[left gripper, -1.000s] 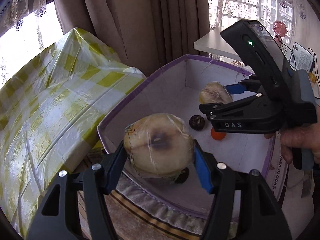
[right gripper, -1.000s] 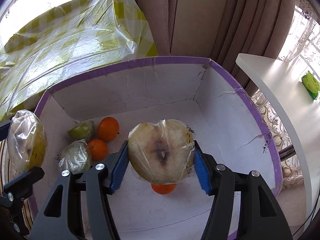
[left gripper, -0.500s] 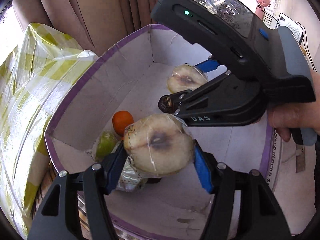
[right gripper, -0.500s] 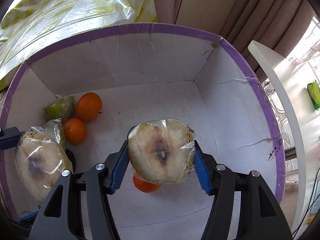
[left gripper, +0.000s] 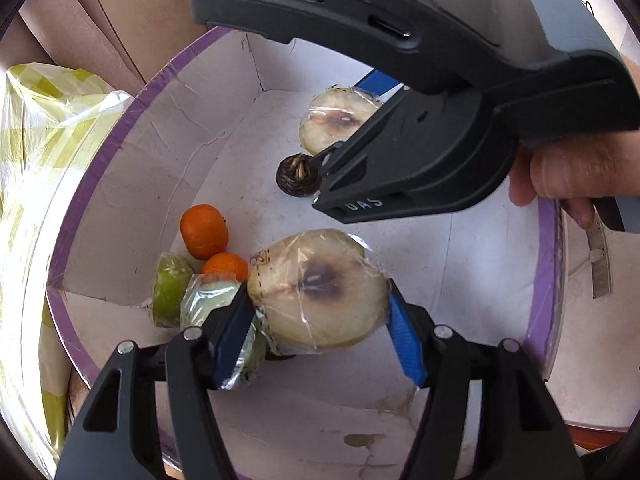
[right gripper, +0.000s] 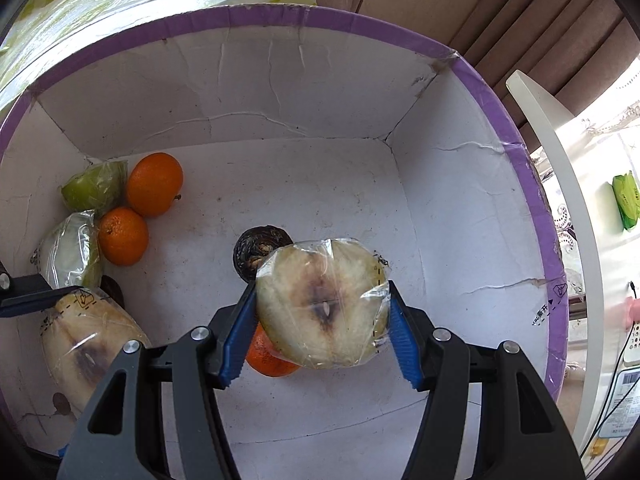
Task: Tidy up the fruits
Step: 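Open the right tool to drop its pear half while the left releases its pear half into the box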
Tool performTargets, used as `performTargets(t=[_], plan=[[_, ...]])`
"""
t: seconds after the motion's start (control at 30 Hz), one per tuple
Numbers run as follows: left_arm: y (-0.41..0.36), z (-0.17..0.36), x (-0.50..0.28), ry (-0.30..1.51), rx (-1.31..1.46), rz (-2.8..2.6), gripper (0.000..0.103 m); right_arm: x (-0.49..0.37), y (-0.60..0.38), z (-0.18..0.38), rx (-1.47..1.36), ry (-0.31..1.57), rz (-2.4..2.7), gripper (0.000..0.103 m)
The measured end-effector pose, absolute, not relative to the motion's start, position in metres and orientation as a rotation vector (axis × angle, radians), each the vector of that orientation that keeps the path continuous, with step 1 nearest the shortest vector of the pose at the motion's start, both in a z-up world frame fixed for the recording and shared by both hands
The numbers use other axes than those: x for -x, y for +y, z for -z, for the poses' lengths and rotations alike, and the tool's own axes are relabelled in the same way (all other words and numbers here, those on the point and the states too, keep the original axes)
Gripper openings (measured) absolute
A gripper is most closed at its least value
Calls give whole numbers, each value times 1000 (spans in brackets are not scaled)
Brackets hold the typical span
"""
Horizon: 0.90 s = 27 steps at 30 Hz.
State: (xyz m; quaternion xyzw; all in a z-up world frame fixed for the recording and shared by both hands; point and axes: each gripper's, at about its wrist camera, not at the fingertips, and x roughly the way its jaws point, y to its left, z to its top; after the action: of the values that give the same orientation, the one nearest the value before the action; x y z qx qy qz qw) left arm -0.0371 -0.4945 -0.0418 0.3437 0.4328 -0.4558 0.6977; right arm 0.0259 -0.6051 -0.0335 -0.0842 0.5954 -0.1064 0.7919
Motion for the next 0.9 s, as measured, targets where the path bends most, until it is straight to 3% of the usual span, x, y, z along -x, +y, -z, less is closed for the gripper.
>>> performTargets(t=[0.57, 0.6, 0.73, 0.87, 0.9], plan=[[-511, 60, 20, 1087, -779, 1027, 64, -48, -616, 47, 194, 1336, 211, 60], [-510, 60, 19, 1096, -772, 1027, 64, -48, -615, 47, 199, 1336, 214, 61], [-509, 60, 15, 1103, -751, 1036, 64, -48, -613, 40, 214, 1301, 244, 82], [-509, 57, 14, 1097, -739, 1031, 66, -47, -612, 34, 216, 1277, 280, 82], [-508, 56, 14, 1083, -733, 1031, 72, -45, -613, 31, 209, 1263, 292, 84]])
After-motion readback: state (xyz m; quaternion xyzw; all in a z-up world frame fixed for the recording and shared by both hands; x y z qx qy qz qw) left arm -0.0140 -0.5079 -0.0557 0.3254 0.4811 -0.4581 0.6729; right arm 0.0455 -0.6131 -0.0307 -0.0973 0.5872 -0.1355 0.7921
